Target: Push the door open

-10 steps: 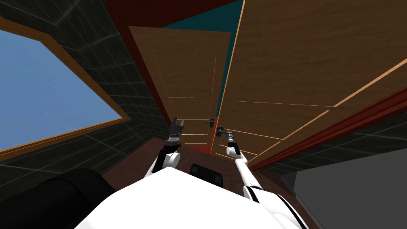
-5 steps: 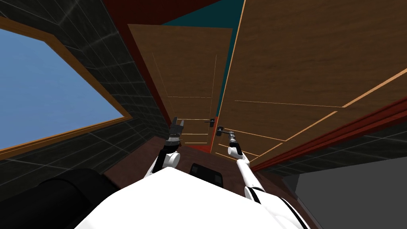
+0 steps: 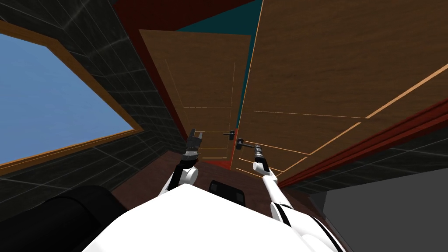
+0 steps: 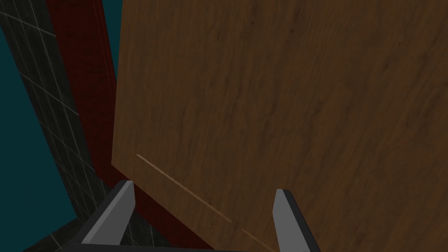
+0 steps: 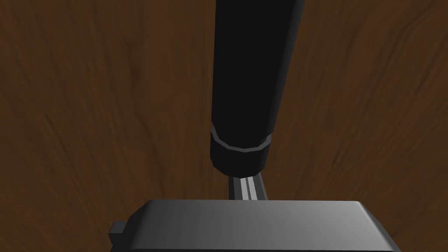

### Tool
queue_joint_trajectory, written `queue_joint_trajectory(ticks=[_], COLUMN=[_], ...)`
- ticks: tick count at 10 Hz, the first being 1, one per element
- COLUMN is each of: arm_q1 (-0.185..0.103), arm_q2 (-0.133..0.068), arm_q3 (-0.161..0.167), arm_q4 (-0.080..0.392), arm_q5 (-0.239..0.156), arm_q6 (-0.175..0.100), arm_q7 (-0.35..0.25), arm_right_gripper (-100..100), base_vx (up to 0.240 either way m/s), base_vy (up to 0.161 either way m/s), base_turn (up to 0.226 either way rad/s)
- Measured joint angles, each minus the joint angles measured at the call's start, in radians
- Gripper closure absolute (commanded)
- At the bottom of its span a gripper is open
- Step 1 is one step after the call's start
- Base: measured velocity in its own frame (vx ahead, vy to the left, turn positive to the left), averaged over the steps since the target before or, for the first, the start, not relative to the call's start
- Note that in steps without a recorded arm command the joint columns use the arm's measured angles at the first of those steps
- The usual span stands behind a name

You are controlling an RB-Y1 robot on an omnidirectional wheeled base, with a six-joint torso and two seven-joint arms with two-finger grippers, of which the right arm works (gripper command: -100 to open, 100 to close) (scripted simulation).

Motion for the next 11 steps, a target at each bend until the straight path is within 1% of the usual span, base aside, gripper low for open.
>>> queue_joint_trajectory(ticks=[1, 2, 3, 4, 5, 6, 7, 8, 9, 10, 11], arm_q1=[-0.006, -0.002, -0.009, -0.017, -0.012, -0.020, -0.030, -0.031, -0.030, -0.026, -0.026], arm_q2=[0.001, 0.007, 0.010, 0.019, 0.027, 0.032, 0.040, 0.048, 0.053, 0.058, 0.059], arm_q3=[0.000, 0.005, 0.012, 0.015, 0.021, 0.028, 0.034, 0.039, 0.043, 0.048, 0.049], arm_q4=[0.002, -0.007, 0.003, 0.007, -0.008, 0.000, 0.016, 0.013, 0.001, -0.009, -0.010], arm_q5=[0.000, 0.002, 0.004, 0.006, 0.008, 0.010, 0.013, 0.015, 0.016, 0.018, 0.019], arm_q6=[0.004, 0.011, 0.013, 0.017, 0.029, 0.033, 0.031, 0.036, 0.048, 0.058, 0.060], arm_q7=[0.000, -0.001, -0.005, -0.005, -0.004, -0.008, -0.011, -0.011, -0.012, -0.013, -0.013], arm_right_gripper=[-100, -100, -100, -100, -100, -100, -100, -100, -100, -100, -100], base_vx=[-0.162, -0.168, -0.207, -0.220, -0.214, -0.182, -0.165, -0.182, -0.194, -0.084, 0.117], base_vy=[0.077, 0.121, 0.111, 0.105, 0.113, 0.102, 0.095, 0.100, 0.100, 0.044, 0.007], base_turn=[0.034, 0.017, 0.019, 0.029, 0.023, 0.027, 0.021, 0.020, 0.018, -0.003, 0.024])
